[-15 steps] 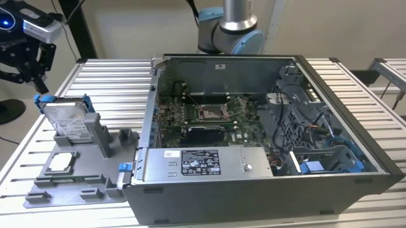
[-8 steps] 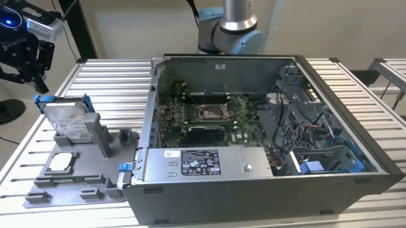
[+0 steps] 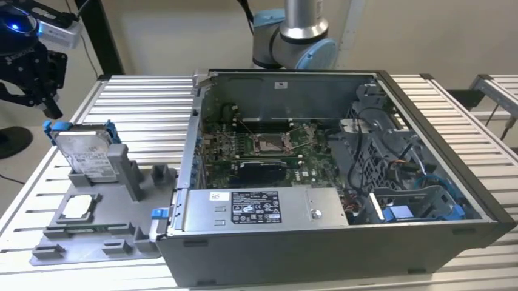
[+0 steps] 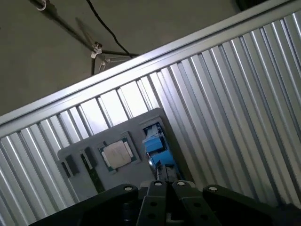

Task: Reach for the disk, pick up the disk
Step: 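Pick up the disk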

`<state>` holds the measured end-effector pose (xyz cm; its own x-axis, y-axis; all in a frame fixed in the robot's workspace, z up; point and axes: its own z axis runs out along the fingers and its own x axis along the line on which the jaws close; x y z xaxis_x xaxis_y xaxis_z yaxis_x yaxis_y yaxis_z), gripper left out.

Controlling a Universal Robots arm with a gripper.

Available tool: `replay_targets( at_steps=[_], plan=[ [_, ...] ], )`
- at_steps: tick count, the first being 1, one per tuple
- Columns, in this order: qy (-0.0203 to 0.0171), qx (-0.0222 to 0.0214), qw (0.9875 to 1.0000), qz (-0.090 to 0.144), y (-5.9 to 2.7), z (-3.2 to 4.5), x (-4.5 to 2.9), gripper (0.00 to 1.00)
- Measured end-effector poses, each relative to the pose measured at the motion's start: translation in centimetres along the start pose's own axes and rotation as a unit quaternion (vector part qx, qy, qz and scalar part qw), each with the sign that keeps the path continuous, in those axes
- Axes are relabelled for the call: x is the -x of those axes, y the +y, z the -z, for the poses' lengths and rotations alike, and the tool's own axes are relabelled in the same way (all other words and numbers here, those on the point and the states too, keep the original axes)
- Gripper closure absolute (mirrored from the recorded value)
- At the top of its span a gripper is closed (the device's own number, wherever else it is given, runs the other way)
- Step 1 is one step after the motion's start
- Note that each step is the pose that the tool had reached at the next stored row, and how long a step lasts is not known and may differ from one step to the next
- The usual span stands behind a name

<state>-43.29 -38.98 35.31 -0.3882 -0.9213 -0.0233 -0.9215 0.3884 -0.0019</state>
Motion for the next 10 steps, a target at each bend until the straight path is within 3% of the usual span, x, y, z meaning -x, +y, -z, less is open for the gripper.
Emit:
replay_targets(
  at_steps=[6, 10],
  plan=[
    [0.0006, 0.0007, 0.9992, 0.041, 0.09, -0.03, 0.08, 1.00],
    [0.0005, 0.0015, 0.9971, 0.076, 0.11, -0.04, 0.09, 1.00]
  ],
)
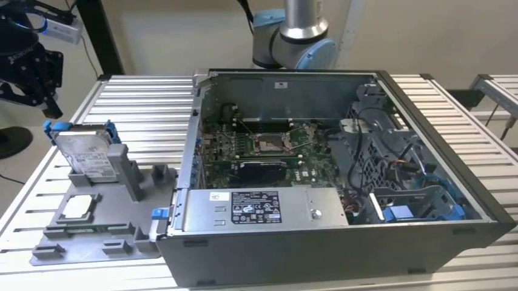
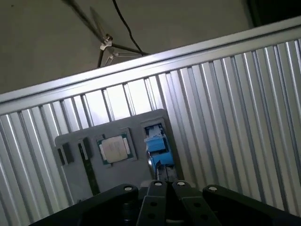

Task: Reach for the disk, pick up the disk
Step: 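Pick up the disk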

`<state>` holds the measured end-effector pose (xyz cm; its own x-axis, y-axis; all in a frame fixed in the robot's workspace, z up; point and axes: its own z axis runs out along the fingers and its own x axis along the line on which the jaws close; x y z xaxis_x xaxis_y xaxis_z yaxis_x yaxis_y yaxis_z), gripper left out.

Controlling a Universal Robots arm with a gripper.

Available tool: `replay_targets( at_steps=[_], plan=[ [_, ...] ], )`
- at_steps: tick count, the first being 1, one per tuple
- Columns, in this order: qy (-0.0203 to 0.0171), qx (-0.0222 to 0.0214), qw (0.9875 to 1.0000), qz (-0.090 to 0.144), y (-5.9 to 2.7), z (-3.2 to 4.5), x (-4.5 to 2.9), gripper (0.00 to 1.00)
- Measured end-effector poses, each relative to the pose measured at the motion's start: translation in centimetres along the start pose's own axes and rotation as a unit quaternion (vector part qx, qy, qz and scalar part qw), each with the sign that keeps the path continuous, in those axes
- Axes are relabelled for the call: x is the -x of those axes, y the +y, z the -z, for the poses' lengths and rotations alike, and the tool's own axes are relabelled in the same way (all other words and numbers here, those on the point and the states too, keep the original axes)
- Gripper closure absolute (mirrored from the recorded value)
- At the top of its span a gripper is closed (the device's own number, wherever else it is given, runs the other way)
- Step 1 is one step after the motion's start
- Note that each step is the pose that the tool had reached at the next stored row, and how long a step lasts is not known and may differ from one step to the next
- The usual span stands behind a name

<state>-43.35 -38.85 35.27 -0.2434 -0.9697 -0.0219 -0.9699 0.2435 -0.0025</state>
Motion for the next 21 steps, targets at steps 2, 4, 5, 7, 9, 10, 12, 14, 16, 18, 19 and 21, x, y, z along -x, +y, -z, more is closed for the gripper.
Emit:
replay_targets(
  at_steps=[2, 4, 5, 7, 9, 10, 12, 14, 16, 18, 19, 21],
  plan=[
    [0.0000, 0.0004, 0.9998, 0.018, 0.00, 0.00, 0.00, 1.00],
    [-0.0001, 0.0008, 0.9994, 0.035, 0.00, 0.00, 0.01, 1.00],
    [-0.0001, 0.0010, 0.9990, 0.044, 0.00, -0.01, 0.00, 1.00],
    [-0.0002, 0.0013, 0.9983, 0.059, 0.00, -0.01, 0.00, 1.00],
    [-0.0002, 0.0016, 0.9973, 0.073, 0.00, -0.01, 0.00, 1.00],
    [-0.0002, 0.0018, 0.9968, 0.080, 0.00, -0.01, 0.00, 1.00],
    [-0.0002, 0.0020, 0.9960, 0.090, 0.00, -0.01, 0.00, 1.00],
    [-0.0002, 0.0021, 0.9953, 0.097, -0.02, 0.00, -0.02, 1.00],
    [-0.0002, 0.0023, 0.9948, 0.102, -0.04, 0.00, -0.11, 1.00],
    [-0.0002, 0.0024, 0.9944, 0.106, -0.08, 0.00, -0.21, 1.00],
    [-0.0003, 0.0024, 0.9941, 0.108, -0.11, 0.00, -0.28, 1.00],
    [-0.0003, 0.0024, 0.9938, 0.111, -0.20, 0.00, -0.39, 1.00]
  ],
)
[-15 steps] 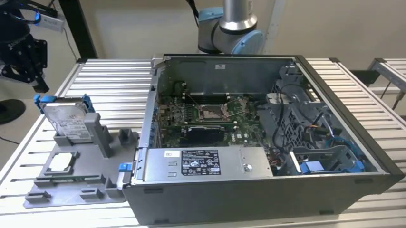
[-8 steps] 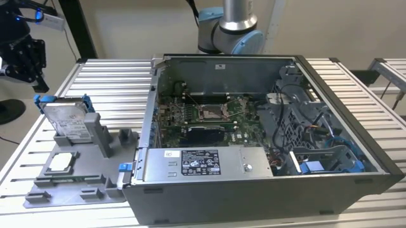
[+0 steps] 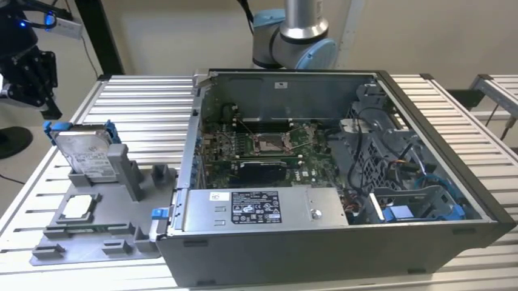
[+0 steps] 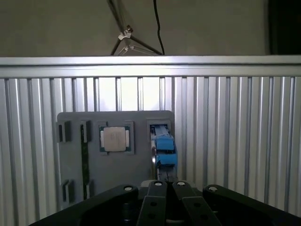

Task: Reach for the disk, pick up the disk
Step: 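Pick up the disk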

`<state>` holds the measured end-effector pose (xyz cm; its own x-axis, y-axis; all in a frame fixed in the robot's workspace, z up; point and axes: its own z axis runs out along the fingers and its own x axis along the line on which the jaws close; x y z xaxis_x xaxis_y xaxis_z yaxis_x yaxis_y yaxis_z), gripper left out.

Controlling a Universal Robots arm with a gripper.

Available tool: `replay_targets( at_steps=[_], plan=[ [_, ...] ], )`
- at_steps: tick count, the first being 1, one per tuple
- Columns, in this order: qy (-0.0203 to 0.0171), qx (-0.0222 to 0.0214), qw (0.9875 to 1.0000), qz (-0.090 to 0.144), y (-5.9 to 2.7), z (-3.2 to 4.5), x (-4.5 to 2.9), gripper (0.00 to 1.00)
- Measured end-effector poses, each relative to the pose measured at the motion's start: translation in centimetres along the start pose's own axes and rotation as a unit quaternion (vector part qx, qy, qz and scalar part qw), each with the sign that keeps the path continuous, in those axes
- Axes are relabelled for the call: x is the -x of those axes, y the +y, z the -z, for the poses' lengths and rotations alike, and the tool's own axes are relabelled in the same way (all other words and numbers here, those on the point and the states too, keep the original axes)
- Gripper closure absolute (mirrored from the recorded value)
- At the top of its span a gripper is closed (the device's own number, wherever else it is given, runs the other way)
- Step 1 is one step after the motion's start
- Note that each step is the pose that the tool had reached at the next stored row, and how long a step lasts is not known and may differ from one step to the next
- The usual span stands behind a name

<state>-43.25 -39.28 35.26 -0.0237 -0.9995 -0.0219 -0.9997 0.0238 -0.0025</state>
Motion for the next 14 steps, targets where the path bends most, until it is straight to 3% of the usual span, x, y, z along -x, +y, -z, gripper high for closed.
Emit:
replay_targets(
  at_steps=[14],
  plan=[
    [0.0000, 0.0002, 1.0000, 0.002, -0.42, 0.01, -0.18, 1.00]
  ],
)
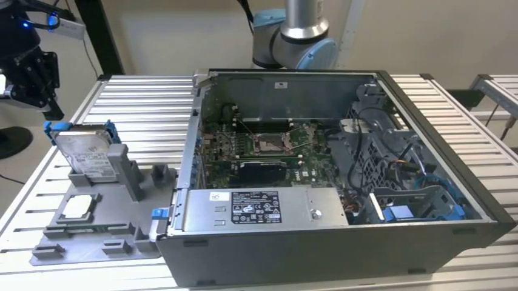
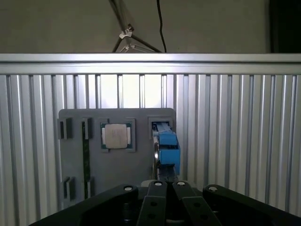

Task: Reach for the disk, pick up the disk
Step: 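Pick up the disk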

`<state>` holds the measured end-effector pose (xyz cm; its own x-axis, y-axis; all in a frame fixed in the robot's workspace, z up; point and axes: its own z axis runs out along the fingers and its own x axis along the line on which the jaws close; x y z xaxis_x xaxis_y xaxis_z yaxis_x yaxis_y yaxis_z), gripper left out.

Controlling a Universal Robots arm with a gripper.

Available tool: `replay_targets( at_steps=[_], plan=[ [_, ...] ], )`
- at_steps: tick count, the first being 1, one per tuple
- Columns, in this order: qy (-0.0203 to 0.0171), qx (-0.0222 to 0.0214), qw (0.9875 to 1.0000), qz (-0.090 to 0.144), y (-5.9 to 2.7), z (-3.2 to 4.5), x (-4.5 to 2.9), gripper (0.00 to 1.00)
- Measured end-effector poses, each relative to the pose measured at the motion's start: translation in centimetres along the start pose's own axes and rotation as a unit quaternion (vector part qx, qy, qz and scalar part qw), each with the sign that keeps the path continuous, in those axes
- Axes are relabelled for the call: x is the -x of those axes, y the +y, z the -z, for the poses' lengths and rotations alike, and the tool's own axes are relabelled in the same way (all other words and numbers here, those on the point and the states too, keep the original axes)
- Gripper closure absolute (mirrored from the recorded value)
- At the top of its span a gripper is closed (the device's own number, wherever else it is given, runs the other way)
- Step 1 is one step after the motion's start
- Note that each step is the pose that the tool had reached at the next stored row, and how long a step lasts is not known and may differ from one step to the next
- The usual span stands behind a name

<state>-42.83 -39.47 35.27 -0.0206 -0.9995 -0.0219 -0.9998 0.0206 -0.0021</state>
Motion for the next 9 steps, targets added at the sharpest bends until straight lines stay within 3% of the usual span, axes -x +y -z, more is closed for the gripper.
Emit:
replay_targets(
  at_steps=[8, 9],
  plan=[
    [0.0000, 0.0000, 1.0000, 0.000, 0.00, 0.00, -0.04, 1.00],
    [0.0000, 0.0000, 1.0000, 0.000, 0.00, 0.00, -0.05, 0.00]
  ],
)
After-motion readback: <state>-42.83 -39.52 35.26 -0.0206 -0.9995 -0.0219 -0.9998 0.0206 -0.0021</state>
